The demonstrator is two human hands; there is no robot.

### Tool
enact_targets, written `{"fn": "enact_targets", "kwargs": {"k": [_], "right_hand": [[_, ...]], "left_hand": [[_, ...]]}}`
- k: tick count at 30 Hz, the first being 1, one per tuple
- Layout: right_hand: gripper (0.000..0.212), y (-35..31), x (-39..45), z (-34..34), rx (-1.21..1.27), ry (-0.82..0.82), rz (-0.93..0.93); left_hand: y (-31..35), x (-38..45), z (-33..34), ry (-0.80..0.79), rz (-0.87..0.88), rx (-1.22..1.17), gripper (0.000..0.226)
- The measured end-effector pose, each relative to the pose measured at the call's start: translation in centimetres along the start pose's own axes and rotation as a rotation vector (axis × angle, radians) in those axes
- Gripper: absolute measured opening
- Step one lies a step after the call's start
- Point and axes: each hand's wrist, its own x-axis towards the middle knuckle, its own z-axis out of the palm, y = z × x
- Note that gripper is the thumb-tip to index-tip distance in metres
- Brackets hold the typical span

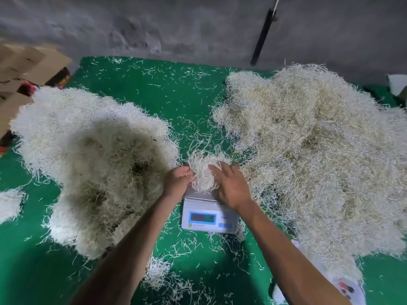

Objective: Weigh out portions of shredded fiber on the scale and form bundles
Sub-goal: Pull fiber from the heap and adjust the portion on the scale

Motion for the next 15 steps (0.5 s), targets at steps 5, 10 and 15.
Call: {"fn": "enact_targets", "kwargs": {"k": [5, 10, 15], "right_hand": [[0.081, -0.4, -1.9, 0.3, 0.129, -0.049, -0.051], [0.062, -1.9, -4.2, -1.8, 0.342, 0.173, 0.034], [0.052, -1.1, -8.4, -0.9, 0.412, 0.373, 0.349]], "left_hand": [[-0.8, -1.9, 0.3, -0.085, 0.083, 0.087, 0.044], [-0.4, -3.3, 1.0, -0.046, 0.195, 0.211, 0.071], [-2.0, -5.6, -0.8, 0.075, 0.131, 0.032, 0.092]]}}
